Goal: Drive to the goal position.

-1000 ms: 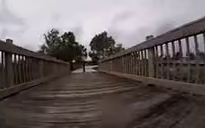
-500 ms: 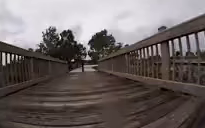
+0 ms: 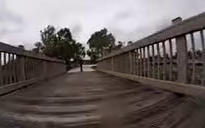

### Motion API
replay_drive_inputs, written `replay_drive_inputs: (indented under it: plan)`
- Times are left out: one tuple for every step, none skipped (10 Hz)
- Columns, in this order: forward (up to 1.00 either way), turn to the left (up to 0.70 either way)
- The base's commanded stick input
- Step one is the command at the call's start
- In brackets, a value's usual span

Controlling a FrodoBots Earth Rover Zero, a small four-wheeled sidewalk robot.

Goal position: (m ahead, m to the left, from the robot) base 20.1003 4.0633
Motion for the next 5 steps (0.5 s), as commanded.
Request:
replay_drive_inputs:
  plan:
    - [0.85, 0.0]
    - [0.85, 0.0]
    - [0.85, 0.0]
    - [0.85, 0.0]
    - [0.85, 0.0]
